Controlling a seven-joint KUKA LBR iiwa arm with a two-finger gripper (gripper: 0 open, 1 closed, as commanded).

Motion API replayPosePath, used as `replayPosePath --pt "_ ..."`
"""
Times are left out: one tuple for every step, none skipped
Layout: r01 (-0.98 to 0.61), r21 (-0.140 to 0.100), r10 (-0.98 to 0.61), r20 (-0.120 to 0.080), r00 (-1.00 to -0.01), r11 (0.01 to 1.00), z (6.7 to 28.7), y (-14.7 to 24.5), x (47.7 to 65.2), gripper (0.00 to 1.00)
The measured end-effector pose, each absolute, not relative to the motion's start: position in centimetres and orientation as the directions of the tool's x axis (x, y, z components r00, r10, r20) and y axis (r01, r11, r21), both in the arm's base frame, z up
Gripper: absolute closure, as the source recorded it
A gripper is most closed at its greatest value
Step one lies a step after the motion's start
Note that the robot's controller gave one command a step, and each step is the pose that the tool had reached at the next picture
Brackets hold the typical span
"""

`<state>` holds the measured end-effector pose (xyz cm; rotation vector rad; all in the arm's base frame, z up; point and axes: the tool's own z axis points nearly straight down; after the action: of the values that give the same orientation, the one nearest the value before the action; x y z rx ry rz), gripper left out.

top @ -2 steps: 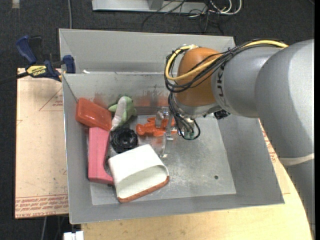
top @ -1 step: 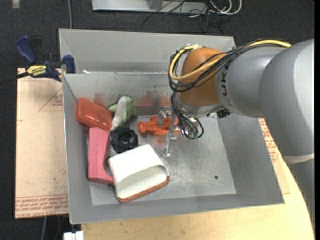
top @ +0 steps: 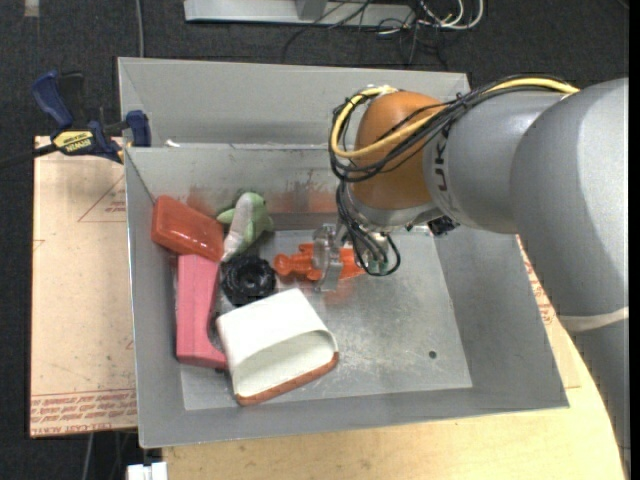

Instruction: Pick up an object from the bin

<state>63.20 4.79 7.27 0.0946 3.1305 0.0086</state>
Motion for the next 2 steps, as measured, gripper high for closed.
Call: replayPosePath --pt "0.061 0.006 0.061 -0.009 -0.998 0.998 7.27 4.79 63.20 1.00" --pt "0.061 0.006 0.061 -0.007 -0.998 0.998 7.73 4.78 63.10 1.00"
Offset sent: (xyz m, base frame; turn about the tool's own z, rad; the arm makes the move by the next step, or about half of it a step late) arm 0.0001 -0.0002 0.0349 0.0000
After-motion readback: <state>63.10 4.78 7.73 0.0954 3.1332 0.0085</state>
